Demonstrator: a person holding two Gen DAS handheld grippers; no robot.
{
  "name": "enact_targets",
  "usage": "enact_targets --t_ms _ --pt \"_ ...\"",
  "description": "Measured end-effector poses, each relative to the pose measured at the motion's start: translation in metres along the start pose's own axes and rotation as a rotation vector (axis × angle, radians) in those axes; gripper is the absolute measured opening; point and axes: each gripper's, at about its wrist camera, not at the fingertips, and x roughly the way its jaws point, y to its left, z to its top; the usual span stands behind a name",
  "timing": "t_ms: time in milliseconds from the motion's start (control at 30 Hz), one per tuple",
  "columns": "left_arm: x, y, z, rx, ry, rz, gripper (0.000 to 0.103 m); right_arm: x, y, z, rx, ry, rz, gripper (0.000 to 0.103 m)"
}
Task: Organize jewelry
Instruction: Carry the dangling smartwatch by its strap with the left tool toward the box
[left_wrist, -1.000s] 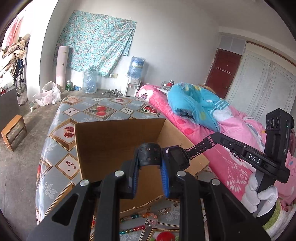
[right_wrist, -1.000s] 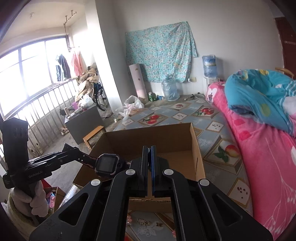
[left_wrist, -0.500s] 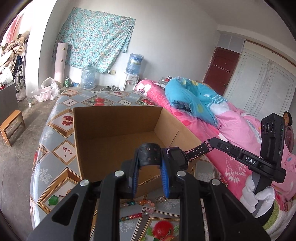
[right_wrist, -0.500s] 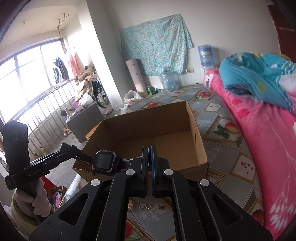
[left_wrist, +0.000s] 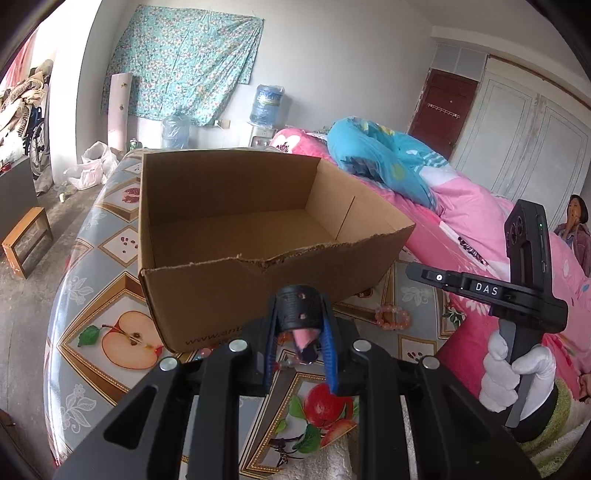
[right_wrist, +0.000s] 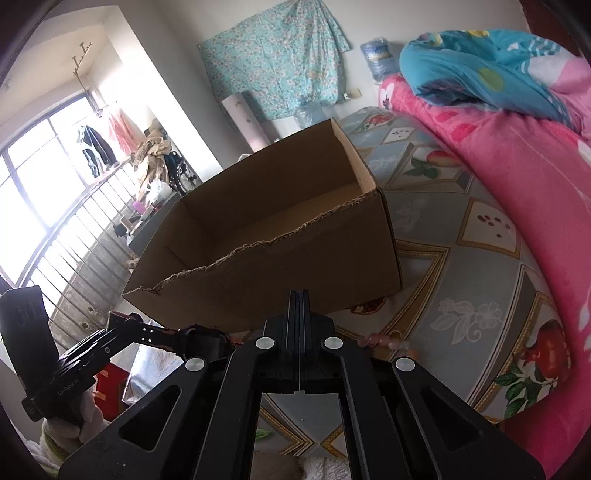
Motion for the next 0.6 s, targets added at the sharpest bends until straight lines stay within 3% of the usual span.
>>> enact_targets --t_ms 333,600 --pt "0.010 0.015 -0.009 -0.061 0.014 0.016 0.020 0.002 -0.011 -0.015 0.031 0.032 -0.027 0.000" --pt "0.001 -0.007 0.011 -0.019 -0.057 -0.046 0.020 0.004 -0.009 -0.018 0.028 0.033 -0.034 0.000"
